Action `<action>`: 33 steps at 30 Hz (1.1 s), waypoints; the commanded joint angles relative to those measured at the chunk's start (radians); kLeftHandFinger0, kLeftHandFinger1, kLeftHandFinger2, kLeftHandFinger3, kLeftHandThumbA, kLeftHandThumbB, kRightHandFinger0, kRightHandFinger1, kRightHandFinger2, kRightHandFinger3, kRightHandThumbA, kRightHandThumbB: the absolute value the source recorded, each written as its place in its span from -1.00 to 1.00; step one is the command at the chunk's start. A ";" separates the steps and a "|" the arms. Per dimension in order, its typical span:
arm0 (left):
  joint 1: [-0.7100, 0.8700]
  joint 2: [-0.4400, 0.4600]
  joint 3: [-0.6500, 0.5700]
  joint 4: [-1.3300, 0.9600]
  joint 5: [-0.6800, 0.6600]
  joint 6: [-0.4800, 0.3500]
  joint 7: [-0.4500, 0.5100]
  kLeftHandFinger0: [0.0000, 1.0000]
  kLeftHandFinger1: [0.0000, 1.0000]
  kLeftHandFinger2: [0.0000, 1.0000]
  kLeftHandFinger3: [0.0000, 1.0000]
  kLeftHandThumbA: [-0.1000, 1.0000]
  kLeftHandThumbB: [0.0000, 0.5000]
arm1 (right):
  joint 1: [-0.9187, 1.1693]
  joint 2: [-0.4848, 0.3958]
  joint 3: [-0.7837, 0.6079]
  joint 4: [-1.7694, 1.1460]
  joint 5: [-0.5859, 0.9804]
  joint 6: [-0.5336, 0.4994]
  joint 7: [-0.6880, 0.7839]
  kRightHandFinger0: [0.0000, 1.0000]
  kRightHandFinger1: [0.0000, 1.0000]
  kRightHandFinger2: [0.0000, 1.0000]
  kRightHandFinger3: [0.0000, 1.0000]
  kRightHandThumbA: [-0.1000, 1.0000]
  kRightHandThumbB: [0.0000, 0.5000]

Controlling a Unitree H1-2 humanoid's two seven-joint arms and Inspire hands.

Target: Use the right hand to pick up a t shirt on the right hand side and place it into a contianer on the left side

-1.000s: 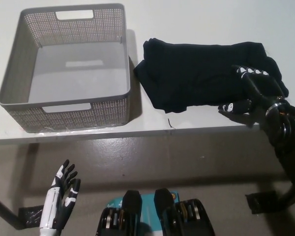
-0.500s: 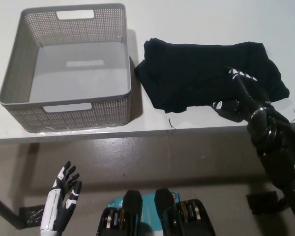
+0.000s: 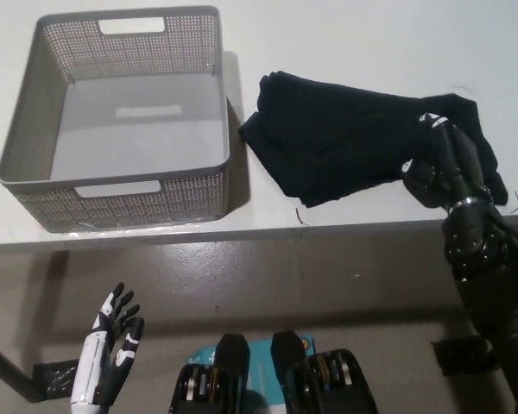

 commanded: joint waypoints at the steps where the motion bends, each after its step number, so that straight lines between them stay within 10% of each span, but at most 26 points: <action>1: 0.000 0.011 -0.005 -0.030 -0.003 -0.032 -0.012 0.85 0.80 0.98 1.00 0.74 0.14 | -0.022 0.009 -0.054 0.002 0.100 -0.112 -0.099 -1.00 -0.99 -0.43 -0.55 -1.00 -0.81; 7: 0.004 0.010 -0.005 -0.025 0.001 -0.032 -0.006 0.86 0.79 0.95 1.00 0.69 0.13 | -0.086 0.086 -0.270 -0.057 0.324 -0.027 -0.110 -1.00 -0.97 -0.19 -0.09 -1.00 -0.59; 11: 0.007 0.008 -0.003 -0.020 0.003 -0.032 -0.004 0.84 0.78 0.93 1.00 0.71 0.18 | -0.165 0.145 -0.466 -0.172 0.535 0.109 -0.114 -1.00 -0.81 0.06 0.37 -0.89 -0.84; 17: 0.014 0.009 -0.007 -0.018 0.006 -0.032 0.000 0.82 0.77 0.93 1.00 0.72 0.21 | -0.286 0.147 -0.644 -0.248 0.718 0.236 -0.142 -1.00 -1.00 -0.14 0.34 -1.00 -0.99; 19: 0.013 0.012 -0.008 -0.016 0.010 -0.032 0.000 0.81 0.77 0.93 1.00 0.72 0.19 | -0.338 0.131 -0.685 -0.249 0.738 0.286 -0.162 -1.00 -1.00 -0.14 0.81 -1.00 -0.92; 24: 0.014 0.006 -0.012 -0.013 0.017 -0.032 0.005 0.80 0.76 0.90 1.00 0.73 0.23 | -0.377 0.108 -0.700 -0.264 0.728 0.308 -0.138 -1.00 -1.00 -0.21 0.07 -1.00 -0.82; 33: 0.030 0.009 -0.007 -0.023 -0.001 -0.032 -0.008 0.80 0.75 0.90 1.00 0.68 0.20 | -0.440 0.142 -0.657 -0.321 0.688 0.380 -0.147 -1.00 -1.00 -0.12 -0.06 -1.00 -0.72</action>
